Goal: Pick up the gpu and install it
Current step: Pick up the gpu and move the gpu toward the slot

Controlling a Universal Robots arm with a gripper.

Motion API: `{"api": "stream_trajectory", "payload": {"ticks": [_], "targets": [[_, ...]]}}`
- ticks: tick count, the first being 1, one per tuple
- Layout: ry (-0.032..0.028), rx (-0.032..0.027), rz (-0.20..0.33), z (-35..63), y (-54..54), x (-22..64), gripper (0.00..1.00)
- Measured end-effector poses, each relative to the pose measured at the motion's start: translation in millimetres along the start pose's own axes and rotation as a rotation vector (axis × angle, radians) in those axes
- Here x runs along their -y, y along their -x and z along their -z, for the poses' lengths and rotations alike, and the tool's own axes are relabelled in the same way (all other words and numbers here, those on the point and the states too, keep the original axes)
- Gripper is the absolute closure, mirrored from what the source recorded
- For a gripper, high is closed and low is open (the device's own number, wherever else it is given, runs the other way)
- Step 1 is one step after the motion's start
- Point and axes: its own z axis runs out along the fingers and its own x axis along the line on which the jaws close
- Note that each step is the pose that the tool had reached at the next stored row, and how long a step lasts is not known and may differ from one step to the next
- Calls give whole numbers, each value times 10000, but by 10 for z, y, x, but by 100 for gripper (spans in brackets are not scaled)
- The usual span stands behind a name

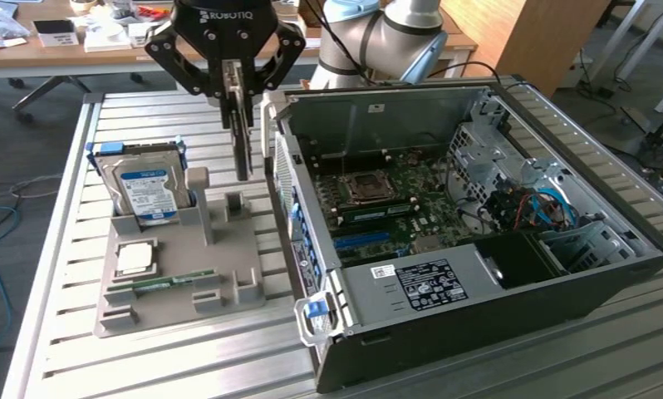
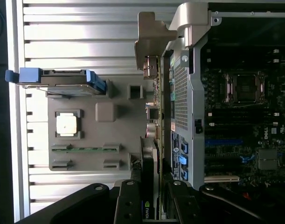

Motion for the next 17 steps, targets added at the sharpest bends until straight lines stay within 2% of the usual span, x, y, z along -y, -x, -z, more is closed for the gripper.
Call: {"api": "stream_trajectory", "payload": {"ticks": [17], "targets": [[0, 0, 0, -3, 117, -17, 73]]}}
